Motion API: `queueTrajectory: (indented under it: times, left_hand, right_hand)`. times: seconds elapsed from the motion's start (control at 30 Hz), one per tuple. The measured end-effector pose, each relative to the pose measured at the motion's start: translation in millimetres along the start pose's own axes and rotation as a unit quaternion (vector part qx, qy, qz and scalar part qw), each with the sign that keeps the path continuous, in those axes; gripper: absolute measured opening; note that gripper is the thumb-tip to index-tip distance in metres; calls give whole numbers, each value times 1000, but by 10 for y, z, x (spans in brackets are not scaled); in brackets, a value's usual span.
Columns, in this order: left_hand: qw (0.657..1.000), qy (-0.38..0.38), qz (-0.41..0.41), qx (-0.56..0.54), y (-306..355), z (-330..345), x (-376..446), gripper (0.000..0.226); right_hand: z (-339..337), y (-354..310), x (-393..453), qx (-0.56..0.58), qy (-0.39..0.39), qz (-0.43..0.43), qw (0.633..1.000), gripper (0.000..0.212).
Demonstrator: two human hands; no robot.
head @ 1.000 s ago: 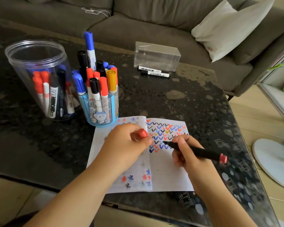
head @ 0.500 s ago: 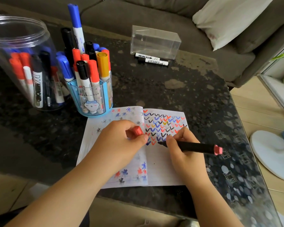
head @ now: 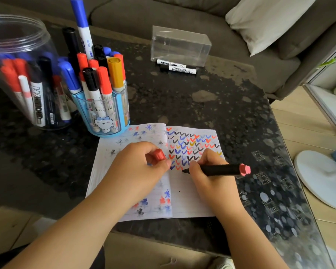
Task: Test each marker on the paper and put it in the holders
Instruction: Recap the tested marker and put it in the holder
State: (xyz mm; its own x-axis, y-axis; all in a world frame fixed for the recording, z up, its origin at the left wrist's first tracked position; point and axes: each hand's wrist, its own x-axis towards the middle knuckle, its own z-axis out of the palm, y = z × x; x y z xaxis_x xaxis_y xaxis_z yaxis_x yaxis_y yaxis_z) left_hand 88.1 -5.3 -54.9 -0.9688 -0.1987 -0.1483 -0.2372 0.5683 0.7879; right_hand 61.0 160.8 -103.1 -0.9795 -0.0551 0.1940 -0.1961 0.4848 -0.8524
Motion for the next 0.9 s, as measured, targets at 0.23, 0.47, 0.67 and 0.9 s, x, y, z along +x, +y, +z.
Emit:
queueTrajectory:
  times: [0.23, 0.47, 0.67, 0.9]
  left_hand:
    - [1000, 0, 1, -22, 2, -39, -3, 8]
    - [947, -72, -76, -304, 81, -121, -6, 8]
    - [848, -128, -92, -506, 136, -172, -27, 30]
    - [834, -164, -75, -521, 129, -296, -91, 31]
  right_hand:
    - [18, -32, 8, 14, 45, 35, 998, 35]
    - [-177, -223, -49, 221, 83, 106, 966, 30]
    - [-254, -733, -114, 316, 57, 43, 946, 29]
    - [-176, -916, -66, 257, 40, 36, 965, 21]
